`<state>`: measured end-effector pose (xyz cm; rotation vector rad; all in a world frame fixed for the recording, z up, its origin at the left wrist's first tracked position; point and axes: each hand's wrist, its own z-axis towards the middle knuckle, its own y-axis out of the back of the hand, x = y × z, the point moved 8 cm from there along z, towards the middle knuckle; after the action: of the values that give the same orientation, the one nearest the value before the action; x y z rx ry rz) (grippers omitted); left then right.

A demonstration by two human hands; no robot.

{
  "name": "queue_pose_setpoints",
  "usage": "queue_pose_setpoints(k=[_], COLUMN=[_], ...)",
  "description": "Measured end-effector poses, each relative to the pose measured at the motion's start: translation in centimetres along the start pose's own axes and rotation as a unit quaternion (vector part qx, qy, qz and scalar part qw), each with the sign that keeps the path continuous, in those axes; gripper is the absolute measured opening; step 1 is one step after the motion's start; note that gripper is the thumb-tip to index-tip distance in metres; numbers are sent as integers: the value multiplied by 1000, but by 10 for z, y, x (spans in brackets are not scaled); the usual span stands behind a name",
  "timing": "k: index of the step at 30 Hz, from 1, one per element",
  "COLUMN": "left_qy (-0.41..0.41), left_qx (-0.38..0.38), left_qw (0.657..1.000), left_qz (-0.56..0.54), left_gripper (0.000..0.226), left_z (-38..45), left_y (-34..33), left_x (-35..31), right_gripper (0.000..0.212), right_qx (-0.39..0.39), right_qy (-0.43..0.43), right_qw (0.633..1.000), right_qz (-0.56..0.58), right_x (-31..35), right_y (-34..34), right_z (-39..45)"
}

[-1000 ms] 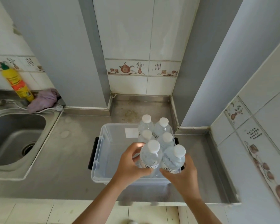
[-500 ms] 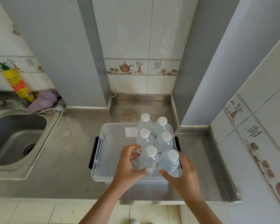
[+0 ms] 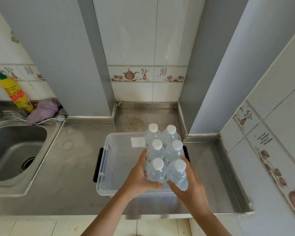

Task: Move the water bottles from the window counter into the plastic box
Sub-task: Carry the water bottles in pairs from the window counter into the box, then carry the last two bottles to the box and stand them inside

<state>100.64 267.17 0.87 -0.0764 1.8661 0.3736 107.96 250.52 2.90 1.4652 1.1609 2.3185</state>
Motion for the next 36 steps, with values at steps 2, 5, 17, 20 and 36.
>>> queue_pose_setpoints(k=[2,5,17,20,36], left_qy=[-1,-5,-9,-32,-244], left_qx=[13,30,42,49,-155], left_qw=[1000,999,999,997,895], left_qz=[-7,-15,25,51,340], left_gripper=[124,123,131,131,82], left_z=[0,0,-5,-10,-117], left_y=[0,-2,3,6,-27], left_x=[-1,-2,-2,-5,-86], right_gripper=[84,83,94,89,57], right_qx=[-4,-11,-7,-22,-142], right_qy=[-4,0,-3,-9,-76], right_qw=[1000,1000,994,989,945], right_qz=[-3,-25,-111,-147,-284], right_x=[0,3,19,25,47], right_y=[1,4,14,23,139], right_z=[0,0,-8,-13,-156])
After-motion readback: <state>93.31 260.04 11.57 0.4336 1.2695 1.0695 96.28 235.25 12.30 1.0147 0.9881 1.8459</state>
